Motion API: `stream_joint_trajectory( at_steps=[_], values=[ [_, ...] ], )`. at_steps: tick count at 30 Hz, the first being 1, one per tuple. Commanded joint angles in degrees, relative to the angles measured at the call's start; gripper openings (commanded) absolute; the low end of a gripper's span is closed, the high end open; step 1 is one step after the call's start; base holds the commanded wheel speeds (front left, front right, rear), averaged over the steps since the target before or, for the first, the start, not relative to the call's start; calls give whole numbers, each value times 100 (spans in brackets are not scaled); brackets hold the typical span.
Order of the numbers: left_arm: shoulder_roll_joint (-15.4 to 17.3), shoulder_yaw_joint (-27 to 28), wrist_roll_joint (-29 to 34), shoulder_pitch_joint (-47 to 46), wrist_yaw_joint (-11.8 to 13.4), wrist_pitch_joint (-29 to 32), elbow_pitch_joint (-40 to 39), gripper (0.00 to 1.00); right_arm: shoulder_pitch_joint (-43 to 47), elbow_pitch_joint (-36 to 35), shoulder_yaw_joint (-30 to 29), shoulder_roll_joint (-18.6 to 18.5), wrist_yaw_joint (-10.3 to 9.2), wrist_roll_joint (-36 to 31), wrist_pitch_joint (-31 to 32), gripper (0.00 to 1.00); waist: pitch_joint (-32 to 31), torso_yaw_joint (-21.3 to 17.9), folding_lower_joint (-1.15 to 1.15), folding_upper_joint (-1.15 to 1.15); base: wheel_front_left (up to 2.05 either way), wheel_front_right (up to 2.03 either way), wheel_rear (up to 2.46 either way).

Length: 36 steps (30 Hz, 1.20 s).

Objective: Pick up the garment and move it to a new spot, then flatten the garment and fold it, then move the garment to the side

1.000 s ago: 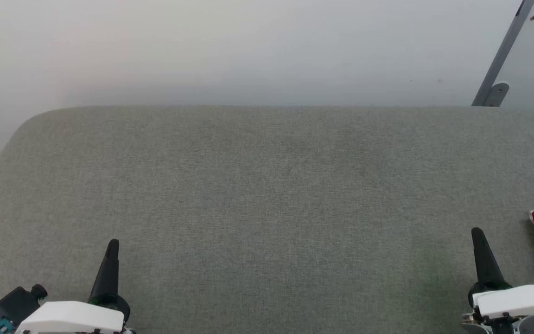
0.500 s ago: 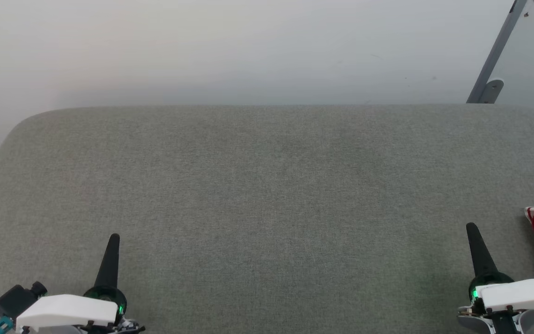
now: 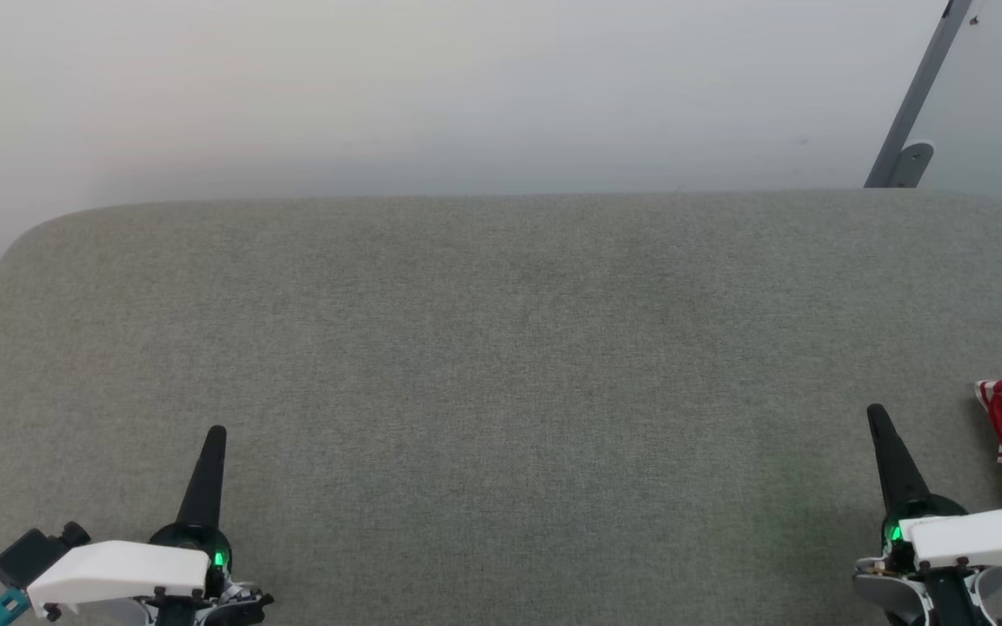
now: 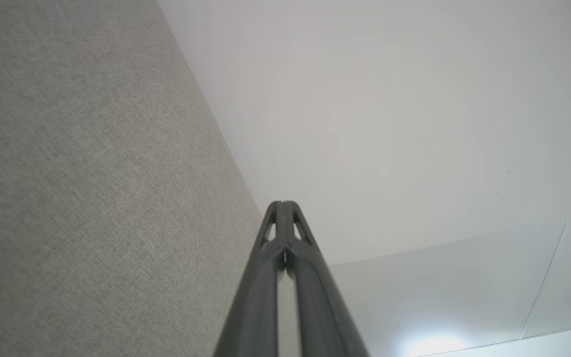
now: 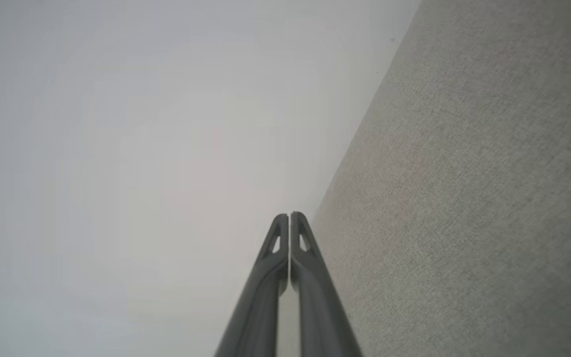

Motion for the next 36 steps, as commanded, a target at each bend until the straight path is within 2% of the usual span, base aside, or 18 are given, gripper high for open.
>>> stream_joint_trajectory(
  at_steps=[1,36],
  values=[
    [6,50,-129,-137,8,50,-10,0,-110,-1,15,13,0,136,39,0,3,-9,0,0,0,0,0],
    [-215,284,-1368,-417,12,455,197,0,-388,201,52,53,0,1509,381,0,54,-207,0,0,0,0,0]
  ],
)
